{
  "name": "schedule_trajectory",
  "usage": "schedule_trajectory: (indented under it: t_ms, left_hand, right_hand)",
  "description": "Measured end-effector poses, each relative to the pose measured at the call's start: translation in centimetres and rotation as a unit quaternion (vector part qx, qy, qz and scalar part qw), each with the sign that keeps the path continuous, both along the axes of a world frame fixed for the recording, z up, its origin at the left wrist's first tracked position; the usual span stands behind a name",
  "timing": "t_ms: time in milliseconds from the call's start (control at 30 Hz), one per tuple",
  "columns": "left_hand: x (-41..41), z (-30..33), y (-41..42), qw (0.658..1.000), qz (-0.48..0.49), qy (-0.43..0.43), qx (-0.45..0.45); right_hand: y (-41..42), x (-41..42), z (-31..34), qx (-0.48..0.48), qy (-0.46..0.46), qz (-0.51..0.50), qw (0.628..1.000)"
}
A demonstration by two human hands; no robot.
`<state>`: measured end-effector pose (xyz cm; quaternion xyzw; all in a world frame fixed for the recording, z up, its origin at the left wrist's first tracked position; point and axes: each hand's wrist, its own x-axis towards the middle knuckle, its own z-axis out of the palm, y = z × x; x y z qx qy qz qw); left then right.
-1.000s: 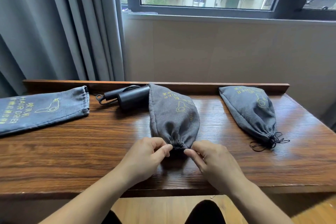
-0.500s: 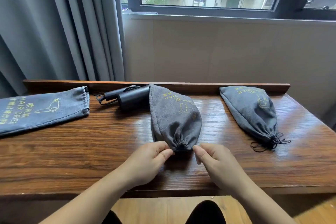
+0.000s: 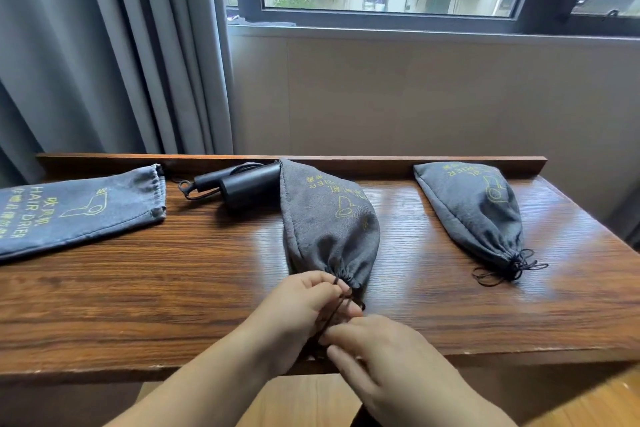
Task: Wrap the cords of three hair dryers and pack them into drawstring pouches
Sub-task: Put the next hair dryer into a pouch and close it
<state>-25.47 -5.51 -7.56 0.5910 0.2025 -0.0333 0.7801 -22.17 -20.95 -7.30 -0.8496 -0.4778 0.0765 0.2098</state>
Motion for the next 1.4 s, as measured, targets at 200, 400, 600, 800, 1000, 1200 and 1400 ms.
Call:
schedule_trajectory:
  t_ms: [200,400,600,800,1000,1200,1400]
  left_hand:
    - [-0.1,-0.1,0.4,0.998,0.018,0.015,-0.064]
    - [-0.3,-0.2,0.5,1.0,0.008,0.007,-0.009]
    - [-0.5,-1.0,1.4,0.997,0.034,-0.014,0.074]
    - [-0.8,-1.7,1.5,0.98,0.02,-0.046,0.192]
    - [-0.8,-1.9,1.7,0.971,0.006,-0.052,0.235]
    - [-0.5,-2.3,1.7,0.974,0.015,-0.045,0.222]
    - [-0.4,-2.0,1.5,0.98,0.018,-0.064,0.188]
  right_hand:
    - [-0.3,2.2,-1.9,0.209,0.116,-0.209,0.948]
    - [1.1,2.4,-3.0,0.265,0.356,-0.112,0.889]
    - [-0.2,3.2,-1.8,0.178,0.123,-0.158,0.963]
    - [-0.4,4.4,-0.6,0.07,-0.027,-0.118,0.99]
    - [0.2,4.9,-0.5,0.093,-0.023,-0.098,0.991]
    - [1.5,4.9,-1.6,0.17,0.03,-0.134,0.976]
    - [1.8,4.8,-2.6,0.186,0.076,-0.158,0.967]
